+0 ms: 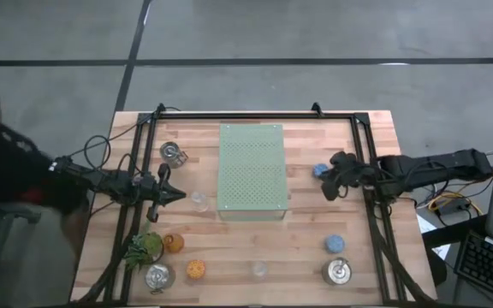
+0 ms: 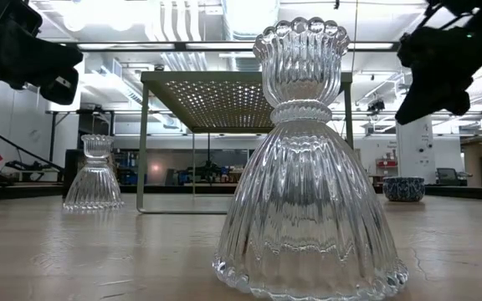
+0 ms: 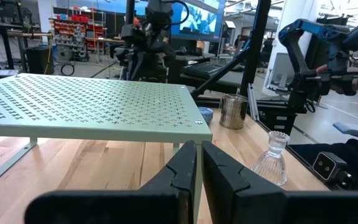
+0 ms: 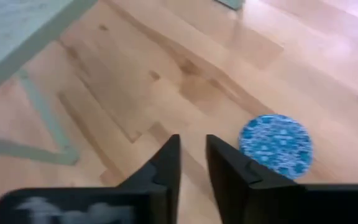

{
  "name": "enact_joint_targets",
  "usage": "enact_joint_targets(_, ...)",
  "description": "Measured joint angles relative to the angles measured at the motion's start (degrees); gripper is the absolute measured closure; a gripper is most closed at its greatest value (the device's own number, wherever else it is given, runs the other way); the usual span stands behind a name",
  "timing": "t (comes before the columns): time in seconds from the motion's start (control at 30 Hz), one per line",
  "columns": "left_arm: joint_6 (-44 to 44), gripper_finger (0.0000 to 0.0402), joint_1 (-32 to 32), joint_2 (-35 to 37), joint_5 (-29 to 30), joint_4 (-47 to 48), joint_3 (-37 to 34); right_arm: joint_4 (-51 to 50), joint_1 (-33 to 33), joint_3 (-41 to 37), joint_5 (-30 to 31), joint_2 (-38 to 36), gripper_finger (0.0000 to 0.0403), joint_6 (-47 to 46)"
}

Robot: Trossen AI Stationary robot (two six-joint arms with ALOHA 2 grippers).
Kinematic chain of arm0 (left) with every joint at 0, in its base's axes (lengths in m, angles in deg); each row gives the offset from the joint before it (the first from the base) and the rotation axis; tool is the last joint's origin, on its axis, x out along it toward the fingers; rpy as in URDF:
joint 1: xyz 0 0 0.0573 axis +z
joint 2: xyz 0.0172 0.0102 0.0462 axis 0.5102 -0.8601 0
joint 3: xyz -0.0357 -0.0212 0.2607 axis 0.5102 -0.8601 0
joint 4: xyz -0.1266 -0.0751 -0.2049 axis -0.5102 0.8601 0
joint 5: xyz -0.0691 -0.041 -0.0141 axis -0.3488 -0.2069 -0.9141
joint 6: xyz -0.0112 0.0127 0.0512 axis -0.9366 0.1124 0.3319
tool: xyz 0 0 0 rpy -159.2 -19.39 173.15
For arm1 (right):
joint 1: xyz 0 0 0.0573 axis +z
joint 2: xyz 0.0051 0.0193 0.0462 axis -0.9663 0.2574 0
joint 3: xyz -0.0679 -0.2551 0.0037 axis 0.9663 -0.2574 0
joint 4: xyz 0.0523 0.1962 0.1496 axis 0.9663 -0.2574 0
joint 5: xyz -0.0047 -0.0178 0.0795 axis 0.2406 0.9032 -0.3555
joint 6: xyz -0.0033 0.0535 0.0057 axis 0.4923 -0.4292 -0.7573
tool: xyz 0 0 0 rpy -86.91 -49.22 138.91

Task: Pick & Place candle stick holders
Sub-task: Put the blue patterned scented candle on the shelf

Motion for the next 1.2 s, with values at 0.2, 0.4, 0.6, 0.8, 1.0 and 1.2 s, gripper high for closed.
enact_joint_targets(0.2,0.00,0.0374,0.00,0.00,0.00,0.00,0.00,-0.91,-5.63,1.44,-2.68,4.26,0.0216,-0.97)
enact_joint_targets(0.4,0.02,0.0374,0.00,0.00,0.00,0.00,0.00,-1.27,-12.54,1.15,-4.63,8.41,0.0104,-0.83)
enact_joint_targets(0.6,0.01,0.0374,0.00,-0.01,0.00,-0.02,0.00,-1.17,-17.68,1.11,-6.26,12.32,0.0024,2.67)
enact_joint_targets(0.8,0.02,0.0374,0.00,-0.01,0.00,-0.02,0.00,-1.01,-20.47,1.09,-6.26,16.07,0.0013,4.80)
enact_joint_targets(1.0,0.00,0.0374,0.01,-0.02,-0.02,0.00,0.00,-0.73,-21.11,1.09,-6.66,19.84,0.0014,5.49)
enact_joint_targets(1.2,0.02,0.0374,0.00,0.00,-0.02,0.00,0.00,0.16,-21.11,1.09,-8.02,22.86,0.0014,6.38)
